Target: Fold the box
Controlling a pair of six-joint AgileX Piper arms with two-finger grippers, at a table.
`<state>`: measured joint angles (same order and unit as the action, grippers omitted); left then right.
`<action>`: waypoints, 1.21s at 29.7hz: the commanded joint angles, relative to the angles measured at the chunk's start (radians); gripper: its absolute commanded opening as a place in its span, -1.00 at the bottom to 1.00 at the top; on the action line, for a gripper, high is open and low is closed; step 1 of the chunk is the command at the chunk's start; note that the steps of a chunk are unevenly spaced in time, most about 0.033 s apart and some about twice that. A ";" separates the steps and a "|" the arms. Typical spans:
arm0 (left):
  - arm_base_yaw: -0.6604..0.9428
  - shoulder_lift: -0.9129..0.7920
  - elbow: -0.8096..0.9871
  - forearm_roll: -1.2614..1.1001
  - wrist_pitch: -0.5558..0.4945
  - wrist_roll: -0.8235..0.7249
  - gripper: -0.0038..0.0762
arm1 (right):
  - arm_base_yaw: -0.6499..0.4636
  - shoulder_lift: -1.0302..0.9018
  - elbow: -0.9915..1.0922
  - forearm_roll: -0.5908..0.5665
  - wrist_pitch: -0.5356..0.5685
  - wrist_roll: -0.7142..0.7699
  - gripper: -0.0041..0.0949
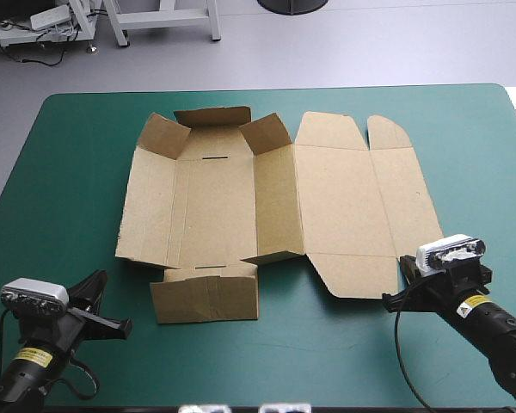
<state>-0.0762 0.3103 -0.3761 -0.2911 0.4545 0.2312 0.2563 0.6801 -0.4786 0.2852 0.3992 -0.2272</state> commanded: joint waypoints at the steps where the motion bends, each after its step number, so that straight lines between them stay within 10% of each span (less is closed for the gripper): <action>1: 0.003 0.008 -0.028 -0.022 -0.074 -0.003 -0.92 | -0.005 -0.001 -0.025 0.012 -0.058 -0.006 -0.93; 21: 0.003 0.048 -0.138 0.003 -0.075 -0.003 -0.92 | -0.005 -0.001 -0.025 0.012 -0.058 -0.006 -0.93; 36: 0.003 0.558 -0.587 0.052 -0.023 0.004 -0.92 | -0.005 -0.001 -0.025 0.012 -0.058 -0.005 -0.93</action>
<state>-0.0762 0.7902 -0.8597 -0.2470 0.4882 0.2322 0.2563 0.6801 -0.4786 0.2852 0.3992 -0.2272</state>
